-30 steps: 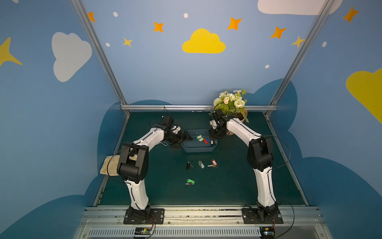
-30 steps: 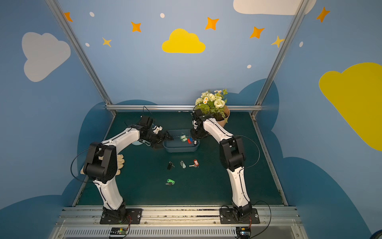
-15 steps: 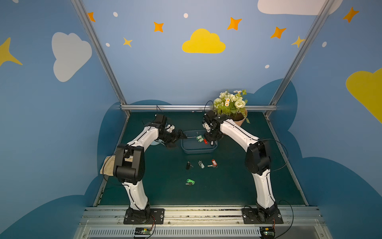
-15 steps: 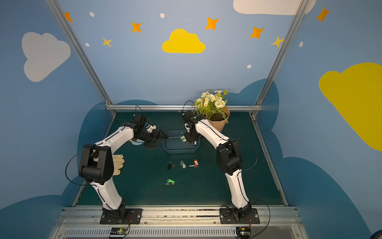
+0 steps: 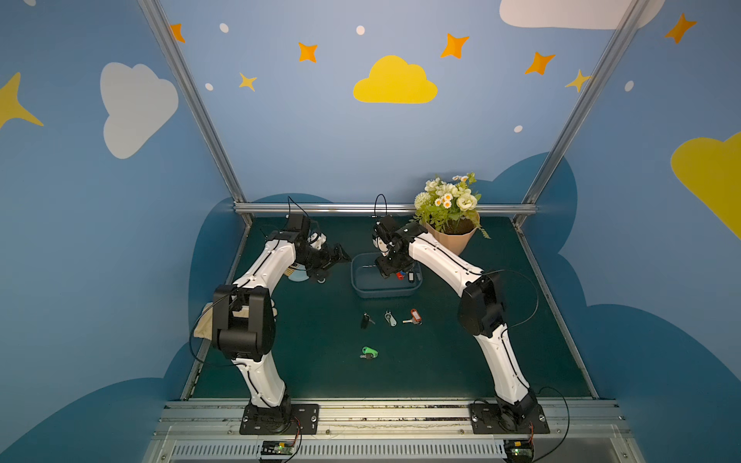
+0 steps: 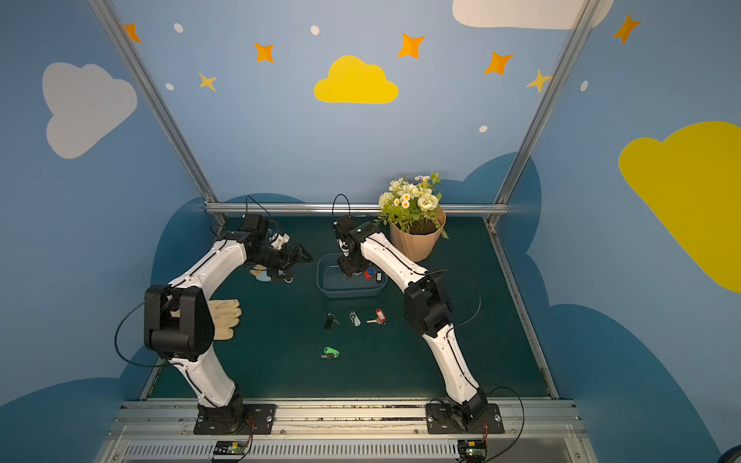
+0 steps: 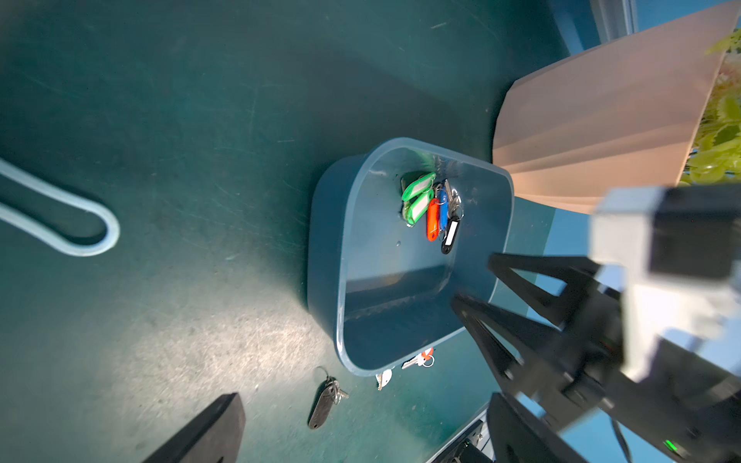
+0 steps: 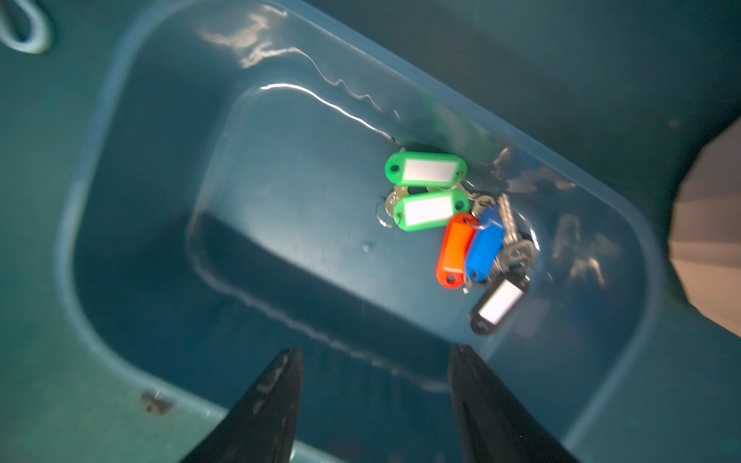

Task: Take the keys out of the storage box
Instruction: Adjust the storage box at the center of the board, then pick up the key from the storage box.

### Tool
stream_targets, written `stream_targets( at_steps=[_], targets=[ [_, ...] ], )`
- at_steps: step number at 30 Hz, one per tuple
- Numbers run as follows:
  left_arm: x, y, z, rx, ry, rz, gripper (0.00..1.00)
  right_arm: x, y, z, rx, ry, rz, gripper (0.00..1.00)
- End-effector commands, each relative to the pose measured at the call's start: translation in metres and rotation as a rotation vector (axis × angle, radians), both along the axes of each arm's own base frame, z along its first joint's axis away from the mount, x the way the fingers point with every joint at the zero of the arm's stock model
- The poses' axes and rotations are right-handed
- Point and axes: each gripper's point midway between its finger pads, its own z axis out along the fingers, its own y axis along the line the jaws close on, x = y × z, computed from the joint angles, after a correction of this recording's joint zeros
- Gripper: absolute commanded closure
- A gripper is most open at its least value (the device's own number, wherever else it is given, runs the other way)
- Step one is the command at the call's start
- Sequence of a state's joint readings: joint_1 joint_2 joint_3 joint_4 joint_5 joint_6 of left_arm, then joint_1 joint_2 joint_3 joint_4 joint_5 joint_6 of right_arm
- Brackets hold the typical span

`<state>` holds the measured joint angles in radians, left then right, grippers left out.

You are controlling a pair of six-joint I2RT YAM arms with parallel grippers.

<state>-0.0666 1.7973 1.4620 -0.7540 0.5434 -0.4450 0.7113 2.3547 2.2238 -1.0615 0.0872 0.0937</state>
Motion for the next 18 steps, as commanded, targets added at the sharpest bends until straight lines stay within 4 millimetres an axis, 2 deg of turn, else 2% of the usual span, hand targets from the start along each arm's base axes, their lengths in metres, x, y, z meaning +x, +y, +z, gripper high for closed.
stream_targets(
  at_steps=[1, 7, 14, 18],
  targets=[
    [-0.006, 0.01, 0.011, 0.03, -0.029, 0.0, 0.0, 0.001, 0.0, -0.016, -0.012, 0.04, -0.004, 0.37],
    [-0.005, 0.017, 0.009, 0.041, -0.026, 0.012, 0.0, 0.011, 0.005, -0.037, -0.03, 0.04, 0.016, 0.39],
    [-0.004, 0.019, 0.006, 0.05, -0.018, 0.019, 0.0, 0.031, 0.014, -0.058, -0.033, -0.017, 0.014, 0.48],
    [-0.005, 0.021, 0.006, 0.054, -0.018, 0.021, 0.0, 0.042, 0.013, -0.062, -0.042, -0.054, 0.001, 0.51]
  ],
)
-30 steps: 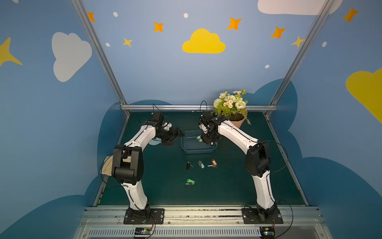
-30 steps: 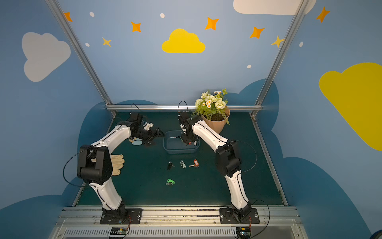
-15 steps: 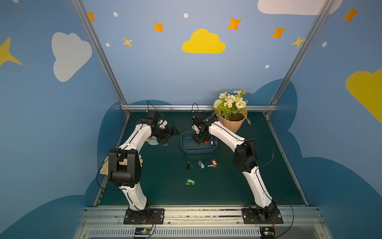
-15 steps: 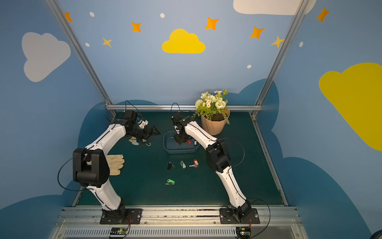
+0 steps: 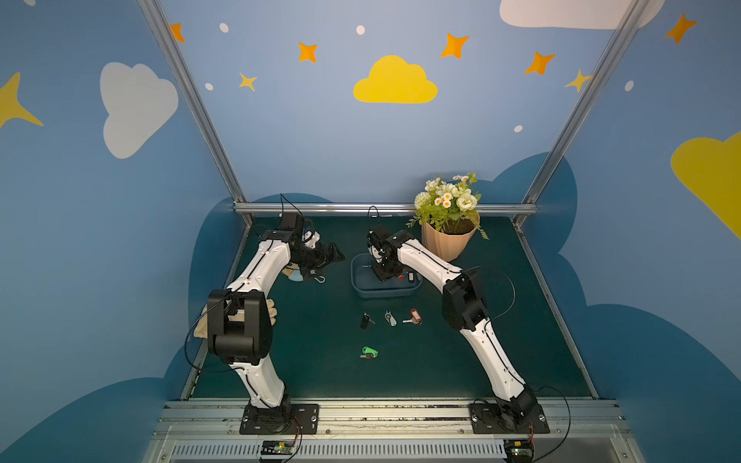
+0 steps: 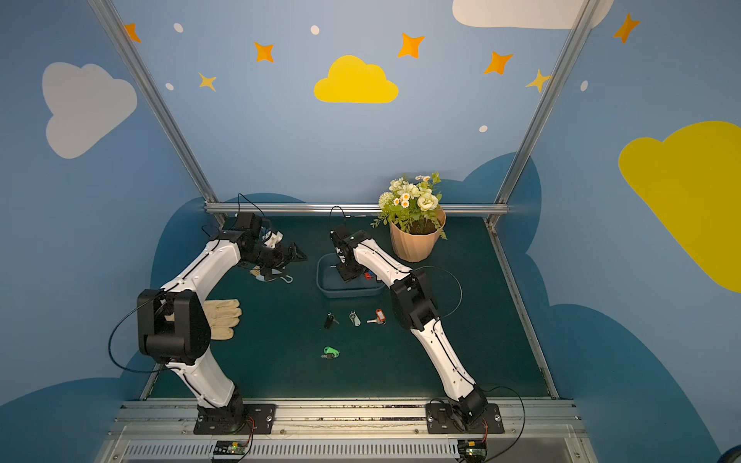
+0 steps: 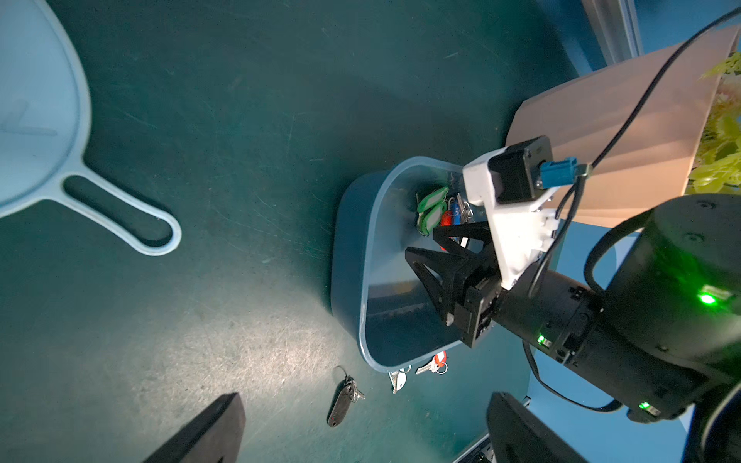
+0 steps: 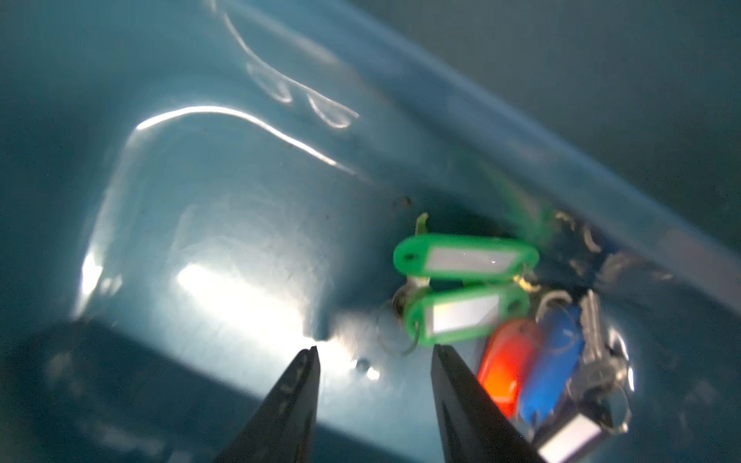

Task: Take the keys out of the storage box
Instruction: Pick up the key from the storage box.

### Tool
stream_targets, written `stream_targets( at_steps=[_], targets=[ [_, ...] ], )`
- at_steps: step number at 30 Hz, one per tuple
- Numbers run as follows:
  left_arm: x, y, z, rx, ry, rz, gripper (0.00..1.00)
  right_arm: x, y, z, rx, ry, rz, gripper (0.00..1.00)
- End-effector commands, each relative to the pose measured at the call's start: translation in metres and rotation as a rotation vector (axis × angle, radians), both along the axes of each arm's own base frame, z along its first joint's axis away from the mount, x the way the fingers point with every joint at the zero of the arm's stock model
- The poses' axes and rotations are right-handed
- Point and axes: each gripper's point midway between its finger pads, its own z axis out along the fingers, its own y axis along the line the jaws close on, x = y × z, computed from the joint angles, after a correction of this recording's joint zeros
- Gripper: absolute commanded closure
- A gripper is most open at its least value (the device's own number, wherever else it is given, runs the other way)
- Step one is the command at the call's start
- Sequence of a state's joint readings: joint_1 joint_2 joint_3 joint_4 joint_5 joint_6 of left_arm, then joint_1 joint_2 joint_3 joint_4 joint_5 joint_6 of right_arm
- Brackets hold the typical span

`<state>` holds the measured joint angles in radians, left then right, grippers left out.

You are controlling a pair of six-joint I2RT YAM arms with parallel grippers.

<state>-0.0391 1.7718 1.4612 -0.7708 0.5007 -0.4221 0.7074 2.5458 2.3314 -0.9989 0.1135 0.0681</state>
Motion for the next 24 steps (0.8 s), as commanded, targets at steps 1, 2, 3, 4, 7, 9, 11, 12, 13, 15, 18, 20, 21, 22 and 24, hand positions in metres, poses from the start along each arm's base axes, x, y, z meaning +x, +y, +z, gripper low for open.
stream_targets(
  at_steps=[1, 2, 3, 4, 7, 9, 11, 12, 13, 15, 18, 20, 21, 22, 24],
  targets=[
    [-0.005, 0.004, 0.001, 0.011, 0.007, -0.005, 0.0, 0.017, 0.0, -0.001, 0.002, -0.054, -0.014, 0.52],
    [-0.005, 0.004, 0.001, 0.013, 0.006, -0.005, 0.0, 0.019, 0.0, -0.002, 0.004, -0.057, -0.017, 0.53],
    [-0.005, 0.005, 0.001, 0.013, 0.006, -0.004, 0.0, 0.02, -0.001, -0.003, 0.003, -0.062, -0.02, 0.55],
    [-0.005, 0.005, 0.002, 0.013, 0.006, -0.003, 0.0, 0.021, 0.0, -0.004, 0.004, -0.066, -0.02, 0.56],
    [-0.003, 0.006, 0.002, 0.014, 0.004, -0.003, 0.0, 0.023, 0.002, -0.004, 0.012, -0.074, -0.016, 0.62],
    [-0.002, 0.006, 0.002, 0.014, 0.004, -0.003, 0.0, 0.023, 0.003, -0.003, 0.016, -0.075, -0.013, 0.68],
    [0.0, 0.005, 0.003, 0.014, 0.002, -0.005, 0.0, 0.023, 0.004, -0.001, 0.016, -0.081, -0.01, 0.77],
    [0.001, 0.006, 0.003, 0.014, 0.002, -0.004, 0.0, 0.023, 0.004, 0.001, 0.016, -0.085, -0.008, 0.81],
    [0.002, 0.006, 0.004, 0.013, -0.001, -0.003, 0.0, 0.023, 0.004, 0.003, 0.017, -0.089, -0.002, 0.86],
    [0.004, 0.005, 0.004, 0.01, -0.001, -0.003, 0.0, 0.023, 0.005, 0.011, 0.022, -0.101, 0.002, 0.94],
    [0.005, 0.005, 0.004, 0.008, 0.0, -0.004, 0.0, 0.02, 0.006, 0.025, 0.038, -0.11, 0.013, 1.0],
    [0.006, 0.005, 0.003, 0.007, 0.002, -0.003, 0.0, 0.015, 0.005, 0.037, 0.051, -0.109, 0.025, 1.0],
    [0.007, 0.005, 0.004, 0.007, 0.001, -0.002, 0.0, 0.012, 0.004, 0.042, 0.054, -0.107, 0.026, 1.0],
    [0.007, 0.005, 0.005, 0.006, 0.0, -0.002, 0.0, 0.007, 0.003, 0.05, 0.063, -0.098, 0.035, 1.0],
    [0.008, 0.005, 0.007, 0.004, -0.007, -0.005, 0.0, -0.005, 0.0, 0.066, 0.072, -0.074, 0.049, 1.0]
  ],
)
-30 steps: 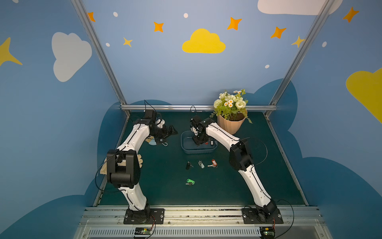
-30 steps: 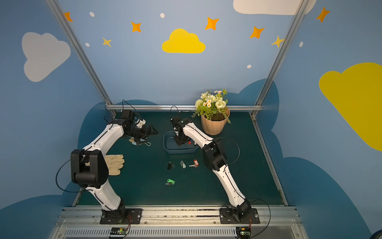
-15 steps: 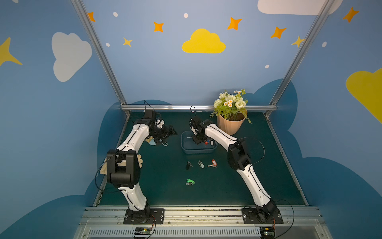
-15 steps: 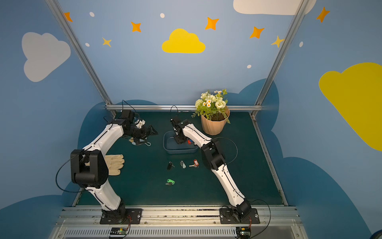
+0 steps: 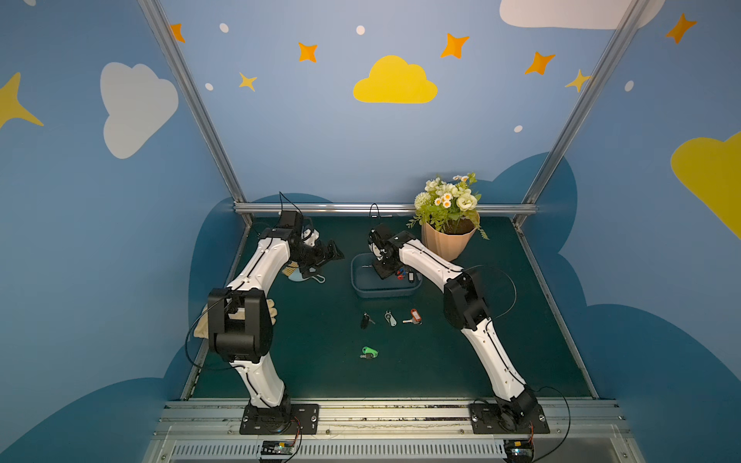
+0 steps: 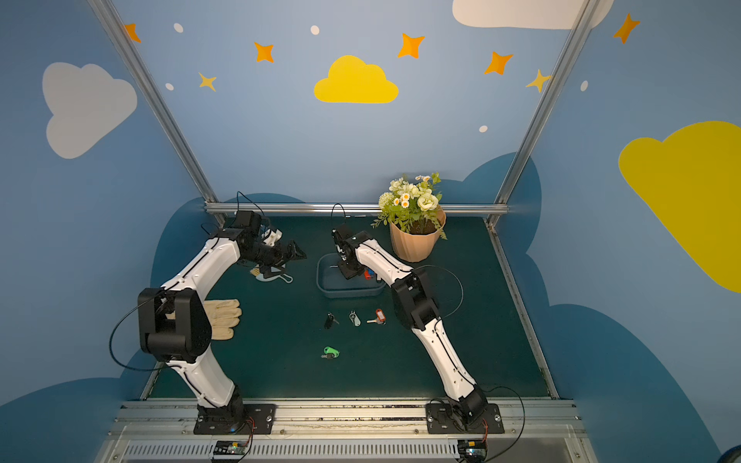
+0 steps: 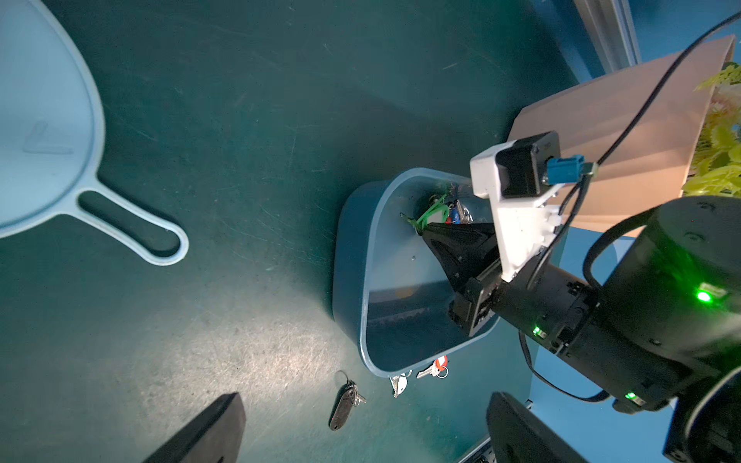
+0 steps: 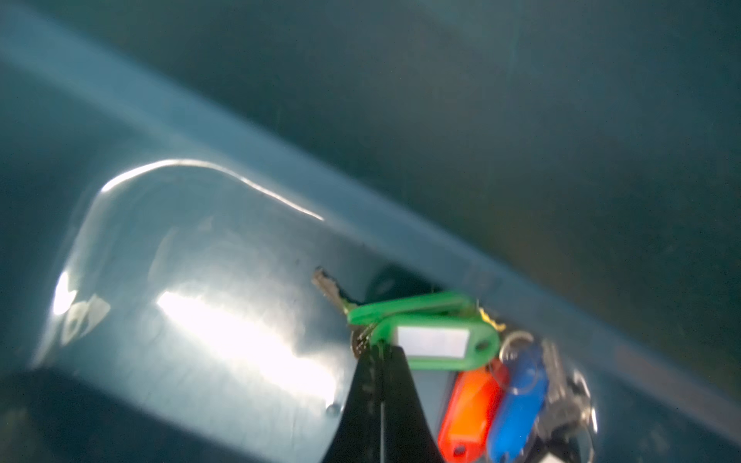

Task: Take the keys out of the storage box
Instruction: Pick up the key from the storage box, then place the key at the center of the board.

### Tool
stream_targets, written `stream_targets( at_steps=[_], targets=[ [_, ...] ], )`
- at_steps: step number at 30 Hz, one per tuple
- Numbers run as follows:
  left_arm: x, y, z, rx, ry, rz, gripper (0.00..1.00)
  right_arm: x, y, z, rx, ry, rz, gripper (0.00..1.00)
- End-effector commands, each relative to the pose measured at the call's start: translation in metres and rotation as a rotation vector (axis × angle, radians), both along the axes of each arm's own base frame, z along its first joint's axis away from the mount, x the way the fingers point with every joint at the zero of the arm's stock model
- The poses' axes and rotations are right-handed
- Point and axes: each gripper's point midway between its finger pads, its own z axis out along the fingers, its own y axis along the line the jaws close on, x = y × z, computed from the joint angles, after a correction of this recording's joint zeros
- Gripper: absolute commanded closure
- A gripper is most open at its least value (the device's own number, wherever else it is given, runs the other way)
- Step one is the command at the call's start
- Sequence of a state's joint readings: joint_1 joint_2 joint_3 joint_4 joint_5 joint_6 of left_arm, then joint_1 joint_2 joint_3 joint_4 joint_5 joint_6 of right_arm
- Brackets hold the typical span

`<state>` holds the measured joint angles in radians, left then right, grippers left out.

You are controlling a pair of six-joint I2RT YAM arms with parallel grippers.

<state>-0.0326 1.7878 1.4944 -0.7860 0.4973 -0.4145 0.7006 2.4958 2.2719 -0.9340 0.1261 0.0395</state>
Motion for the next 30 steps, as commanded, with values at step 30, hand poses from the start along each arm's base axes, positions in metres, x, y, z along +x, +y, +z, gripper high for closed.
stream_targets(
  at_steps=[30],
  targets=[
    [-0.001, -0.04, 0.009, 0.0, -0.069, -0.12, 0.0, -0.285, -0.02, 0.038, 0.189, 0.382, 0.505, 1.0]
  ],
)
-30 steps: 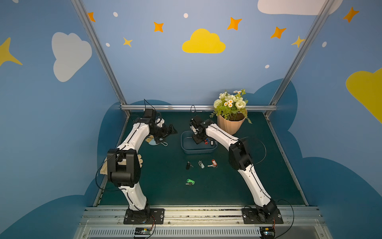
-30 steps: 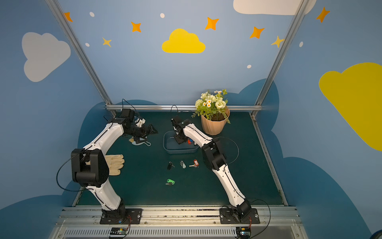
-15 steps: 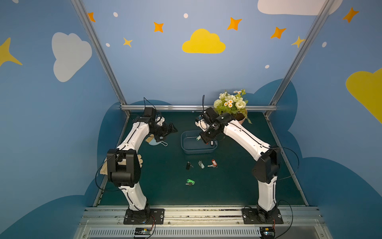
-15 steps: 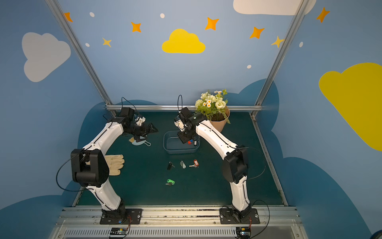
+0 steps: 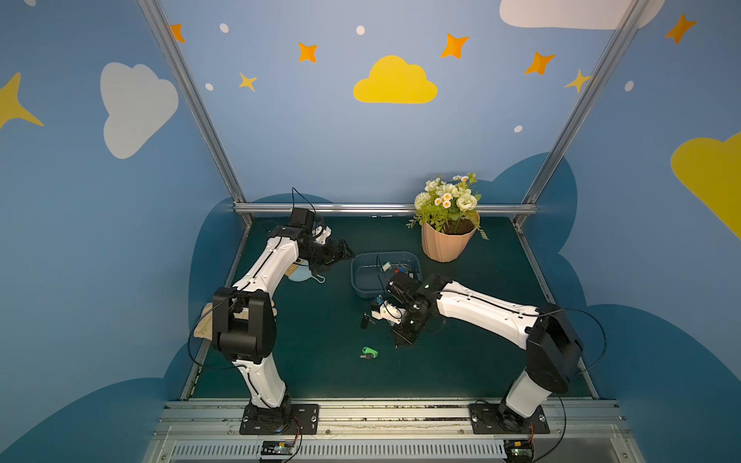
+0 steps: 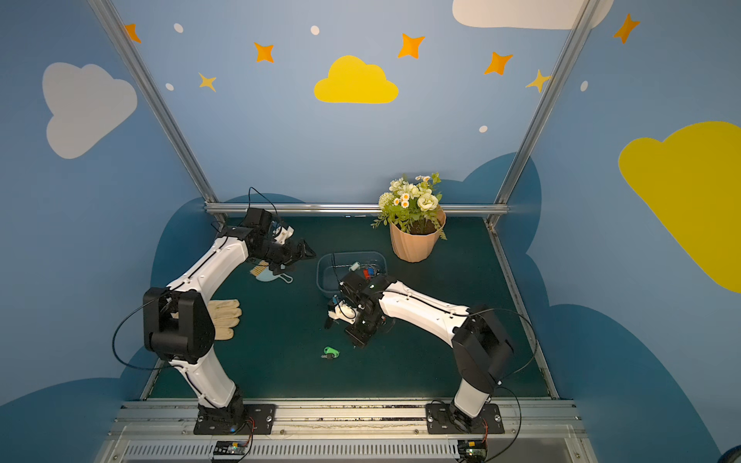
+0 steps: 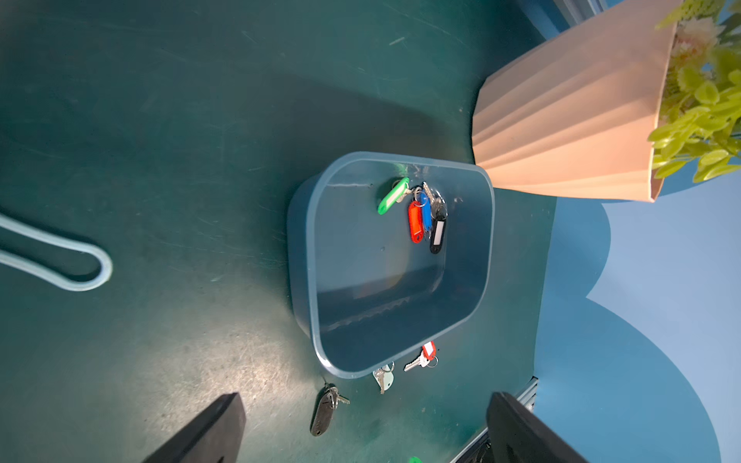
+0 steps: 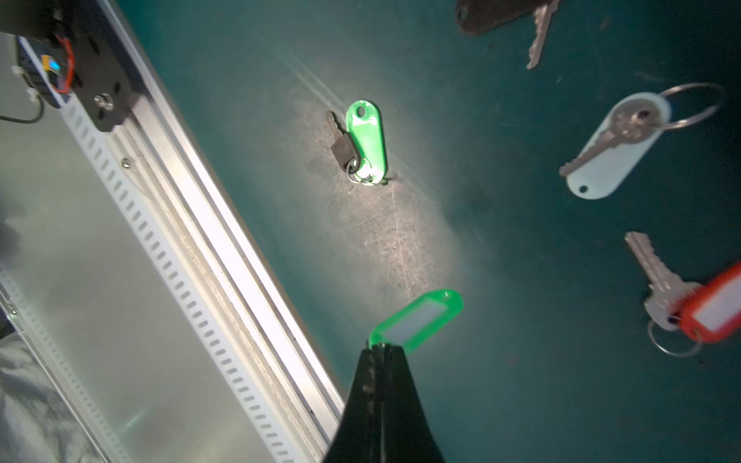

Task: Take the keys out of the storage box
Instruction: Place the key at the center of the board.

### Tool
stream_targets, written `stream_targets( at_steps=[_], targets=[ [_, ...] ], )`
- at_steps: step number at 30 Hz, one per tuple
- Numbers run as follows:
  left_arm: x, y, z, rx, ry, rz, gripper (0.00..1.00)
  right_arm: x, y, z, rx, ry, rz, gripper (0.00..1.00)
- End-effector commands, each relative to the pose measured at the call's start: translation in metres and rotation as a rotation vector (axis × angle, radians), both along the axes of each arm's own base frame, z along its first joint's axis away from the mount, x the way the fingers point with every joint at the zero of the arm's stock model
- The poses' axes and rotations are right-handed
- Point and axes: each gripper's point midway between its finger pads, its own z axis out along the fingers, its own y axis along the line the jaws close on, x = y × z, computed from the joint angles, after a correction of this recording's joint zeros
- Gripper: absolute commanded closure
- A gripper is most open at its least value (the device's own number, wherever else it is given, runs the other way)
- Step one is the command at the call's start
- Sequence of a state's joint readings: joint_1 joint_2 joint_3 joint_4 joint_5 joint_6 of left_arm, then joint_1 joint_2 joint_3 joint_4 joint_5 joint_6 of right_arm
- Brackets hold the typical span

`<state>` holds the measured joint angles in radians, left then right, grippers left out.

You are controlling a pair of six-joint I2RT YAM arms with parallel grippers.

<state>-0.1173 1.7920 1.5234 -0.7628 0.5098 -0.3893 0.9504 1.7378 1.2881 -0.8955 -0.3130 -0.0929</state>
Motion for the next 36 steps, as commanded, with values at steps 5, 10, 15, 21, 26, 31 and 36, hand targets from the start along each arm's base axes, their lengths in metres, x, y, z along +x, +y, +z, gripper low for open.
stream_targets(
  at_steps=[5, 10, 15, 21, 26, 31, 36],
  targets=[
    [-0.005, -0.003, -0.003, 0.008, -0.023, -0.003, 0.0, 0.015, 0.028, -0.03, 0.042, -0.026, -0.017, 1.0],
    [-0.014, 0.0, -0.008, 0.016, -0.02, 0.004, 0.0, 0.021, 0.029, -0.047, 0.029, -0.045, -0.049, 1.0],
    [-0.018, 0.008, -0.006, -0.012, -0.018, 0.038, 0.0, 0.023, 0.011, -0.057, -0.032, -0.071, -0.073, 1.0],
    [-0.021, 0.011, -0.006, -0.027, -0.034, 0.047, 0.0, 0.029, -0.007, -0.06, -0.06, -0.109, -0.105, 1.0],
    [-0.019, 0.011, -0.009, -0.044, -0.022, 0.051, 0.0, 0.031, -0.002, -0.063, -0.049, -0.099, -0.119, 1.0],
    [-0.018, 0.013, -0.005, -0.04, -0.035, 0.059, 0.0, 0.036, 0.001, -0.055, -0.057, -0.134, -0.117, 0.68],
    [-0.014, 0.016, -0.001, -0.039, -0.047, 0.068, 0.0, 0.05, 0.0, -0.025, -0.031, -0.187, -0.11, 0.55]
  ],
)
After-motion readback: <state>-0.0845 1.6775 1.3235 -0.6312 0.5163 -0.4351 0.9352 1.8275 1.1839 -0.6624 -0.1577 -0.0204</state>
